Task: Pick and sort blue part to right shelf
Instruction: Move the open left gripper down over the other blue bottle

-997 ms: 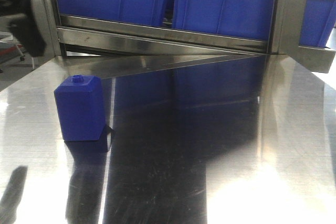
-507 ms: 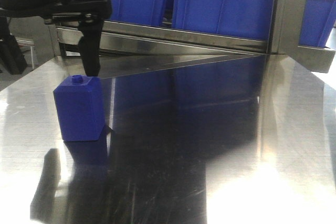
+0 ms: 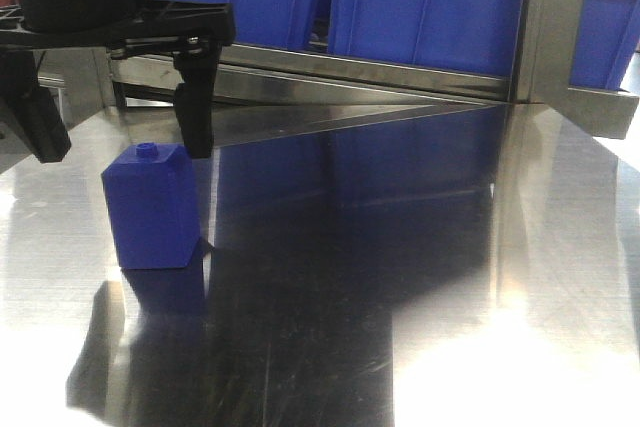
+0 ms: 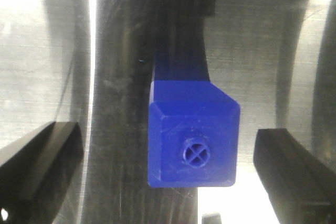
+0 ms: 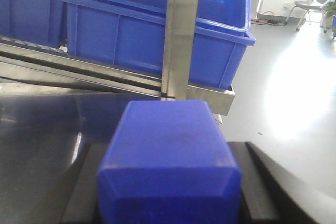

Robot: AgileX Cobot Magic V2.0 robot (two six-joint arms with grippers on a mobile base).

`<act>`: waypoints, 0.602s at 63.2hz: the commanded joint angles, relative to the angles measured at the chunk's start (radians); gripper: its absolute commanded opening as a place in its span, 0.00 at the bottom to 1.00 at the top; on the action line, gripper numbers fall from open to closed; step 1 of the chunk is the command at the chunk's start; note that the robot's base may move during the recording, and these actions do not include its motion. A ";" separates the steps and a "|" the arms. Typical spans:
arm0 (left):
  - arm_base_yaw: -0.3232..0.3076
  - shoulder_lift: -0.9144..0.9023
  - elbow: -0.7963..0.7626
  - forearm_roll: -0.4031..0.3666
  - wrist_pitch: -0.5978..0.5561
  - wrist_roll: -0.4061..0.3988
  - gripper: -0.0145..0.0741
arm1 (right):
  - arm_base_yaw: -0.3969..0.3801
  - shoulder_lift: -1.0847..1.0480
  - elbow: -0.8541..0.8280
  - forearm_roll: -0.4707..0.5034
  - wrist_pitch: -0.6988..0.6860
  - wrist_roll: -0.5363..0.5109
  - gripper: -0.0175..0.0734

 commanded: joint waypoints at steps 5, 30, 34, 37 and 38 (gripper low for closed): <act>-0.005 -0.022 -0.033 -0.021 -0.015 -0.012 0.95 | -0.006 0.004 -0.032 -0.012 -0.098 -0.006 0.63; -0.005 0.036 -0.033 -0.021 -0.019 -0.012 0.95 | -0.006 0.004 -0.032 -0.012 -0.098 -0.006 0.63; -0.005 0.036 -0.033 -0.021 -0.015 -0.012 0.95 | -0.006 0.004 -0.032 -0.012 -0.098 -0.006 0.63; -0.005 0.038 -0.033 -0.023 -0.015 -0.012 0.95 | -0.006 0.004 -0.032 -0.012 -0.098 -0.006 0.63; -0.005 0.038 -0.033 -0.023 -0.017 -0.012 0.95 | -0.006 0.004 -0.032 -0.012 -0.098 -0.006 0.63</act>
